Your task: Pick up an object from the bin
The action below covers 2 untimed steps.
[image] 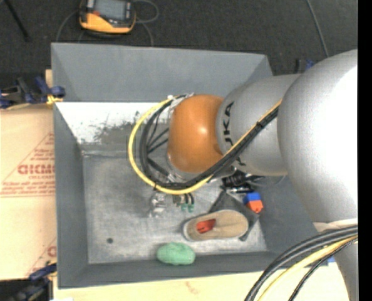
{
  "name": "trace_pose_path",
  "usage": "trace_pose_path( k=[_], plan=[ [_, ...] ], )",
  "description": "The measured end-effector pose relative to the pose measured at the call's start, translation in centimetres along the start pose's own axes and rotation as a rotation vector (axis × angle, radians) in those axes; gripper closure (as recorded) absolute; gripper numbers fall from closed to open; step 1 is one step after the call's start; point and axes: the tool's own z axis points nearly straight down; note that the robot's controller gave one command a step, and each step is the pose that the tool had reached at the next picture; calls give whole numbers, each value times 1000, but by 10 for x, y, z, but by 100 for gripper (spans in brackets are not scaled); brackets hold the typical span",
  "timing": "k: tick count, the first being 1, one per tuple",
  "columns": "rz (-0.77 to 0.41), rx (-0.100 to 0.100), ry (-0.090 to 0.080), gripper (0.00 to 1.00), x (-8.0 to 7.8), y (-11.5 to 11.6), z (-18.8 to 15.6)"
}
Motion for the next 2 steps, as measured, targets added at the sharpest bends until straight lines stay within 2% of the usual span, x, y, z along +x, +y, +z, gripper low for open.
trace_pose_path(
  k=[2],
  plan=[
    [1, 2, 9, 100, 2, -1, -34]
  ],
)
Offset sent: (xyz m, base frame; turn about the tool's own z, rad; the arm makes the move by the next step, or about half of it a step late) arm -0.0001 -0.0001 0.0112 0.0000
